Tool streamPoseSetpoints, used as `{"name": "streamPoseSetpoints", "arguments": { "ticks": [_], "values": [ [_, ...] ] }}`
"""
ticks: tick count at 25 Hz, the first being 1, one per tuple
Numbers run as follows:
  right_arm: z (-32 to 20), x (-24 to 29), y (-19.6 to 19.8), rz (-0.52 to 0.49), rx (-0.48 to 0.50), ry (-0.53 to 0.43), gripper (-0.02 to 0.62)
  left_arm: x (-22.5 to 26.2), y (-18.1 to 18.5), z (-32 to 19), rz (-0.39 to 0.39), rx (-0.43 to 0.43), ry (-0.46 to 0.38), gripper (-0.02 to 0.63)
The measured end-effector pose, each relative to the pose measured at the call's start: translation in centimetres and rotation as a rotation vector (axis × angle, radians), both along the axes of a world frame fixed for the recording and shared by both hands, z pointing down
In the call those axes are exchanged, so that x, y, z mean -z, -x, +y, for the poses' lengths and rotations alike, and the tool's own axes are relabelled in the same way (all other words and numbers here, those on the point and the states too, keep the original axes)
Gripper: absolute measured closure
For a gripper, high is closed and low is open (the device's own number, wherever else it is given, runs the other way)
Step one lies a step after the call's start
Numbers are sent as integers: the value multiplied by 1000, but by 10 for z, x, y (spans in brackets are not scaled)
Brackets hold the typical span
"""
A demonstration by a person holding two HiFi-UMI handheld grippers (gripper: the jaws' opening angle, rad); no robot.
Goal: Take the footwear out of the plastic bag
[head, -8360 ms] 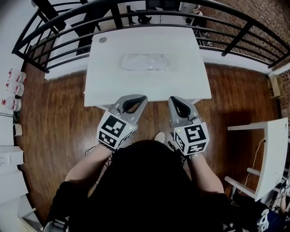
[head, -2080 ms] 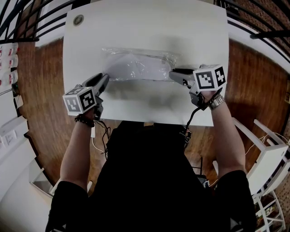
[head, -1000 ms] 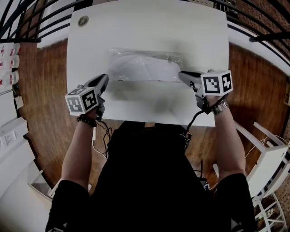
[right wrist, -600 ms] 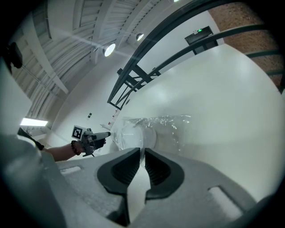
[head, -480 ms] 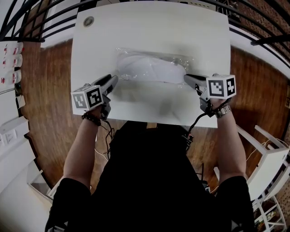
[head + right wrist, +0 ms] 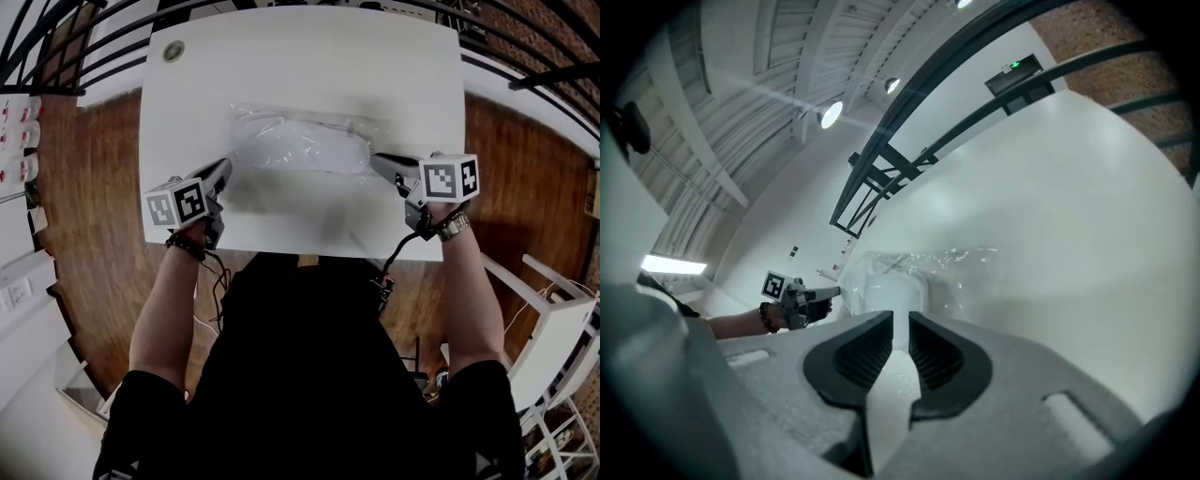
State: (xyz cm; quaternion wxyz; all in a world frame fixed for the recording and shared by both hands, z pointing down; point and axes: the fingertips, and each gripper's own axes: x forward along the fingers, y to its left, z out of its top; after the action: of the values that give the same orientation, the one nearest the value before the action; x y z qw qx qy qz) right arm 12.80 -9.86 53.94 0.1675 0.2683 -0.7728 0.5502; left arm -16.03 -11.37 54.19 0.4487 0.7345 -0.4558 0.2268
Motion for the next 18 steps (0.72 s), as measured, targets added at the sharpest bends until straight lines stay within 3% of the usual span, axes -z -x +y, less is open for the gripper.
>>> {"name": "streamPoseSetpoints", "arguments": {
  "ticks": [4,13,18],
  "values": [
    [-2,-9,-7,21,-14,13,541,0,-2,-3,18,-3,-5,574],
    [0,-26,9,97,90,49,517,-4,-2,2,-1,-17,3,574],
    [0,-30,6,153,109,40,535,-5,-2,2,-10,-21,-5,574]
  ]
}}
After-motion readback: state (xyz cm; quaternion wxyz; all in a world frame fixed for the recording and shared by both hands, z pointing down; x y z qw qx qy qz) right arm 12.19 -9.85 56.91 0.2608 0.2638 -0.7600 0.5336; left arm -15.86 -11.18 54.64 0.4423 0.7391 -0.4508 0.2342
